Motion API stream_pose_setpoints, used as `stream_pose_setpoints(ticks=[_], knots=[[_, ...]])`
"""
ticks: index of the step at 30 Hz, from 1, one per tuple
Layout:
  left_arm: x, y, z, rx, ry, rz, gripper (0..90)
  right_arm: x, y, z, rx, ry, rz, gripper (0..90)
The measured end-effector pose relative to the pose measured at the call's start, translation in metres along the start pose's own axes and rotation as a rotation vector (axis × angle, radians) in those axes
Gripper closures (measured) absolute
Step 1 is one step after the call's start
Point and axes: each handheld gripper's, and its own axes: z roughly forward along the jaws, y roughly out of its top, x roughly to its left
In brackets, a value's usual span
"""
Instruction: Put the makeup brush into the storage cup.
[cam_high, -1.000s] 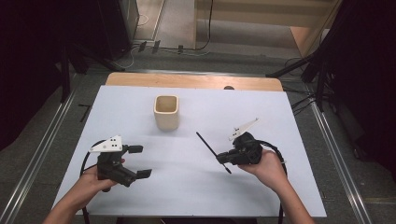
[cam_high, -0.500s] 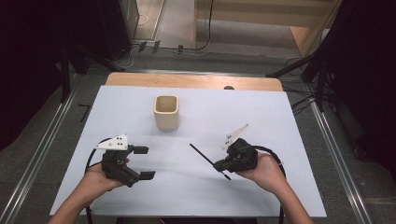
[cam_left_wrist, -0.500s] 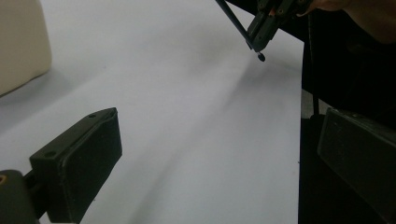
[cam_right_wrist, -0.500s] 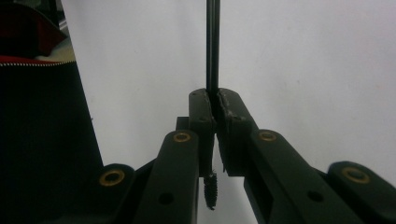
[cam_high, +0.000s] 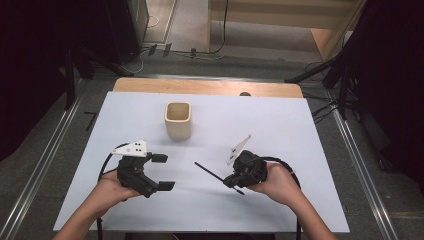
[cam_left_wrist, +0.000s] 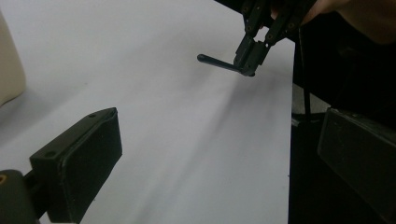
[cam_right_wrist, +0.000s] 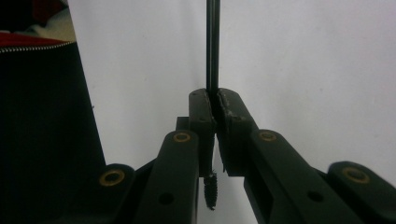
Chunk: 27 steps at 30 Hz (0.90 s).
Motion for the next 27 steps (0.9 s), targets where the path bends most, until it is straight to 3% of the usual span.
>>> stream_pose_setpoints(ticks=[4,7,10,18,24,26,27], knots=[[0.0,0.004,0.004,0.02,-0.01,-0.004,0.0,0.0,0.004,0.002,0.029,0.008,-0.028,86.5],[-0.002,0.007,0.009,0.051,0.022,0.023,0.0,0.001,0.01,0.003,0.079,0.011,-0.043,86.5],[-0.001,0.01,0.013,0.071,-0.006,0.01,0.0,0.001,0.015,0.003,0.111,0.017,-0.059,86.5],[0.001,0.016,0.017,0.072,-0.028,-0.007,0.0,0.001,0.027,0.003,0.182,0.011,-0.103,86.5],[0.0,0.019,0.022,0.108,-0.033,-0.003,0.1,0.002,0.037,0.004,0.228,0.006,-0.141,86.5],[-0.001,0.019,0.024,0.13,-0.046,0.01,16.1,0.002,0.041,0.005,0.249,0.001,-0.165,86.5],[-0.001,0.019,0.024,0.13,-0.046,0.01,16.1,0.002,0.041,0.005,0.249,0.001,-0.165,86.5]])
